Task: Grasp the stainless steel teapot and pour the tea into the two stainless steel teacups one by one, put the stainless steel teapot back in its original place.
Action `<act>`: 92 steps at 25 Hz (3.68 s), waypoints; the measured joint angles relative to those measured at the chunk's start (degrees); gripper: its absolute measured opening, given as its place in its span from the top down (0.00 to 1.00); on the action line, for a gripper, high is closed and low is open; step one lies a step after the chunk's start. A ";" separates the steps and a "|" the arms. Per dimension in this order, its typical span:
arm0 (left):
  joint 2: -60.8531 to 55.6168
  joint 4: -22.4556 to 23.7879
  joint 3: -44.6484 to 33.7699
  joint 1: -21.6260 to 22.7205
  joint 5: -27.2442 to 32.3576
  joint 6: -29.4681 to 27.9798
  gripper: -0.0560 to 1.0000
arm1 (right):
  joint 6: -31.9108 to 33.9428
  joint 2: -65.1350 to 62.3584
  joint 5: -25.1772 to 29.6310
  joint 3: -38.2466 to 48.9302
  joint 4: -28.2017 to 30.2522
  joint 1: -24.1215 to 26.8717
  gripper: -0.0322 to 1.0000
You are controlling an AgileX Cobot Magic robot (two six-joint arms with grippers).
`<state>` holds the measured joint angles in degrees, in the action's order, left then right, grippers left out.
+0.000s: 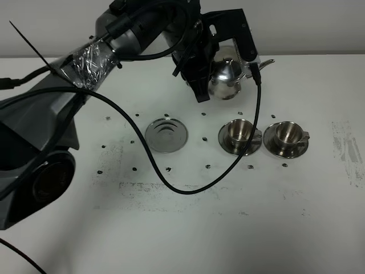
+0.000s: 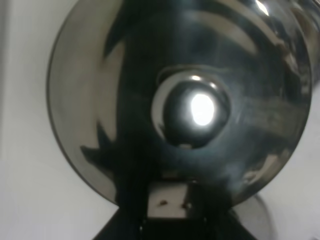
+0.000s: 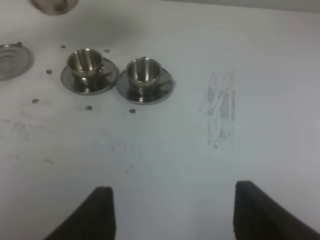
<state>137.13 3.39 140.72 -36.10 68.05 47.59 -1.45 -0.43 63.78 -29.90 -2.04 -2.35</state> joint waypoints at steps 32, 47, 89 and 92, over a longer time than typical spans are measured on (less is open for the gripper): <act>8.85 1.82 6.24 -2.64 -8.40 35.58 0.77 | 0.00 0.00 0.00 0.00 0.00 0.00 0.49; 9.36 9.52 6.24 -5.50 -11.21 38.88 0.77 | 0.00 0.00 0.00 0.00 0.00 0.00 0.49; 12.90 24.82 6.24 -9.54 -20.44 38.57 0.77 | 0.00 0.00 0.00 0.00 0.00 0.00 0.49; 12.90 25.76 6.24 -9.54 -20.47 39.31 0.77 | 0.00 0.00 0.00 0.00 0.00 0.00 0.49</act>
<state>150.03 29.14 146.96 -45.64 47.58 86.89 -1.45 -0.43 63.78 -29.90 -2.04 -2.35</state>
